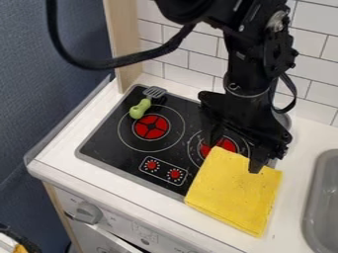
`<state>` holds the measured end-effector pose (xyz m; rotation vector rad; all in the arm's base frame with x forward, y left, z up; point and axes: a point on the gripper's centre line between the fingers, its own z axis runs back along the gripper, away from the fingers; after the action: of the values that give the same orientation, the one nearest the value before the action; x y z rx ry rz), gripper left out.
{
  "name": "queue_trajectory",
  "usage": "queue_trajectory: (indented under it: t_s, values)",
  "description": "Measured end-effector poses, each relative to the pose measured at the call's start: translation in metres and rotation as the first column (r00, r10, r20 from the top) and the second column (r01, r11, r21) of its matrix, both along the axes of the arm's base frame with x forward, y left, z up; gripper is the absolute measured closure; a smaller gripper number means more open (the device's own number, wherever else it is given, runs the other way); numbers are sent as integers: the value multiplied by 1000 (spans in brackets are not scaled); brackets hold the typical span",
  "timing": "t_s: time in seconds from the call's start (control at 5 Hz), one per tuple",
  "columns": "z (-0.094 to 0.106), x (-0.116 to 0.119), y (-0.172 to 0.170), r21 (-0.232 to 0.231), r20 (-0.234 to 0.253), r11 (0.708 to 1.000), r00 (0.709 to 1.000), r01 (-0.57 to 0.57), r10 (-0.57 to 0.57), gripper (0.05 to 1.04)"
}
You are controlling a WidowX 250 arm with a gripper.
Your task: Move green spatula to the bottom left of the burner
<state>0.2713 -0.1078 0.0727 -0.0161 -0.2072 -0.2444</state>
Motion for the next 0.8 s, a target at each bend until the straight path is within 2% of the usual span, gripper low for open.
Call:
queue_trajectory:
  t_s: [0.2,0.4,0.6,0.8]
  values:
    - [-8,-2,1,13,-28,1000,1000,1,-1,84]
    - [-10,5,21,50,-41,998,998,-36,38,84]
    - [-7,16,46,51,-32,994,995,-94,96,84]
    - [-15,28,80,56,-65,986,985,-154,158,84]
